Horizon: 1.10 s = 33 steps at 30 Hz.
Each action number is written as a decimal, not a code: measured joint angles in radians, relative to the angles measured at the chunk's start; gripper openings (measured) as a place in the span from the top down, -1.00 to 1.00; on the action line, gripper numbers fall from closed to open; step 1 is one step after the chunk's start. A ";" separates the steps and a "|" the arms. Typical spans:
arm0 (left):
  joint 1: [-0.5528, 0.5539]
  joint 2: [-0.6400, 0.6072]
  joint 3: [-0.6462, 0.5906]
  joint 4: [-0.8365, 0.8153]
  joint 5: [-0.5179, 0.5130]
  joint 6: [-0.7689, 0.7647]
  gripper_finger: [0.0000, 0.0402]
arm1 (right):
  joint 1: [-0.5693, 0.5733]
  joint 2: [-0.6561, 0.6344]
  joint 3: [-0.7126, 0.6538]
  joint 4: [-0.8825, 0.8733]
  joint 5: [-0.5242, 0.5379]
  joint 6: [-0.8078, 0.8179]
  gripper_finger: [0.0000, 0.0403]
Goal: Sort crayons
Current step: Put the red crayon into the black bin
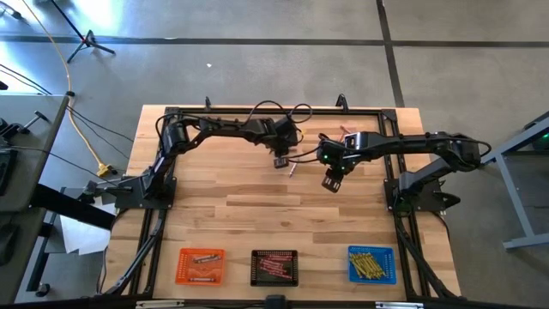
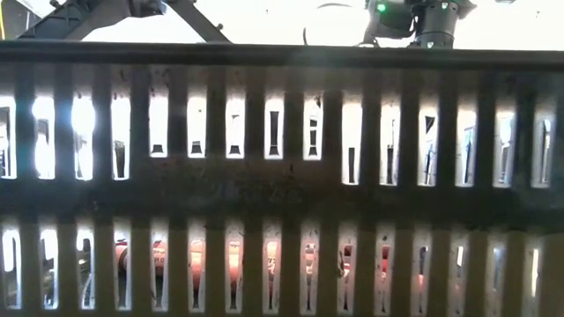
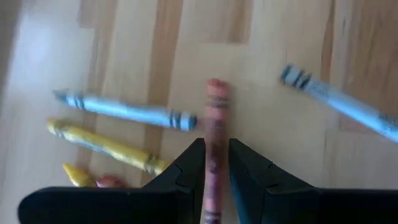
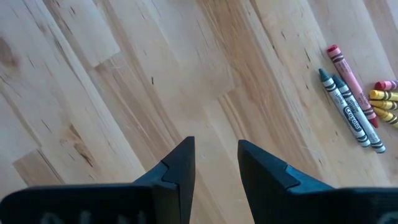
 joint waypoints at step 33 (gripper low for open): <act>-0.029 -0.006 0.021 -0.139 0.002 -0.211 0.98 | 0.000 0.000 0.000 -0.012 0.000 -0.097 0.47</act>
